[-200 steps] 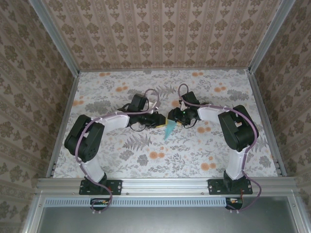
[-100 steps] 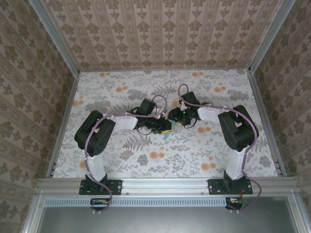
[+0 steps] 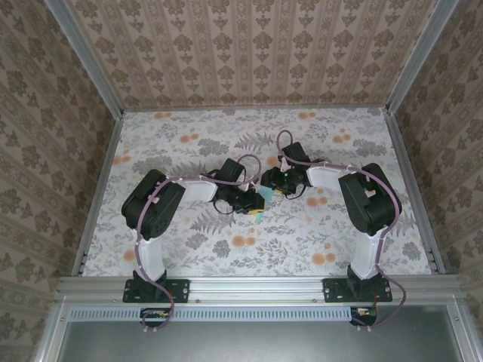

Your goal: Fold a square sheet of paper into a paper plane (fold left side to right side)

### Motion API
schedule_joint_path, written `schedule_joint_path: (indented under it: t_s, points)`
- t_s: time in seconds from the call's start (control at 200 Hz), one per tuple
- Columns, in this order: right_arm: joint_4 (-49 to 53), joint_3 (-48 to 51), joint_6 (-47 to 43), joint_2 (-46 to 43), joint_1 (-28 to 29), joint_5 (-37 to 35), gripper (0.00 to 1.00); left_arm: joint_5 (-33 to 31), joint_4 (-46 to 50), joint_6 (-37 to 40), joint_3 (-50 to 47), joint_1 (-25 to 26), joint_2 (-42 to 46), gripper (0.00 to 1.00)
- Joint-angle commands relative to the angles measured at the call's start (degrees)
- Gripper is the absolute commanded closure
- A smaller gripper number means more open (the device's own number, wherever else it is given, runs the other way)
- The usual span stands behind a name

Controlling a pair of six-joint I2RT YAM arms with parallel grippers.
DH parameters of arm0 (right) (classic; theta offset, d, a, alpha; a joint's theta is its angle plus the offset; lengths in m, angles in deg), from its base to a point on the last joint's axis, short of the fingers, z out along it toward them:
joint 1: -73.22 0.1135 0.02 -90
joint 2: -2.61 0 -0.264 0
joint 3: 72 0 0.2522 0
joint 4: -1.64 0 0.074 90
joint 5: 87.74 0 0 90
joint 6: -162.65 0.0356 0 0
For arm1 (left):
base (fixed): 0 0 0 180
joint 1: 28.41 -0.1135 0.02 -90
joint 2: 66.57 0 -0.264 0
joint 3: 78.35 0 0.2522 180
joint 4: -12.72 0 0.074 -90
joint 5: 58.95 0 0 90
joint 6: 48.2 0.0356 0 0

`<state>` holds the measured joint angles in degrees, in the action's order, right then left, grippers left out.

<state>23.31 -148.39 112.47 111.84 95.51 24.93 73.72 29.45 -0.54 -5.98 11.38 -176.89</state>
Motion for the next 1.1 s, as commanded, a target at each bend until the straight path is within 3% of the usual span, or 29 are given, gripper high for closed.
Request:
schedule_joint_path:
  t_s: [0.0,0.54,0.835,1.095]
  points:
    - [5.65,0.93,-0.52,2.6,-0.08,-3.17,0.46,-2.81,4.35,2.73,1.31,0.34,-0.68,0.77]
    - [6.51,0.48,-0.87,2.87,-0.13,-3.69,0.46,-2.96,4.72,3.73,0.92,0.35,1.84,0.78]
    - [6.51,0.5,-0.88,2.97,-0.13,-3.76,0.46,-3.02,7.32,5.74,2.02,0.48,8.58,0.77]
    - [6.51,0.66,-0.79,3.01,-0.08,-3.75,0.46,-1.08,5.99,5.38,4.16,3.51,5.56,0.77]
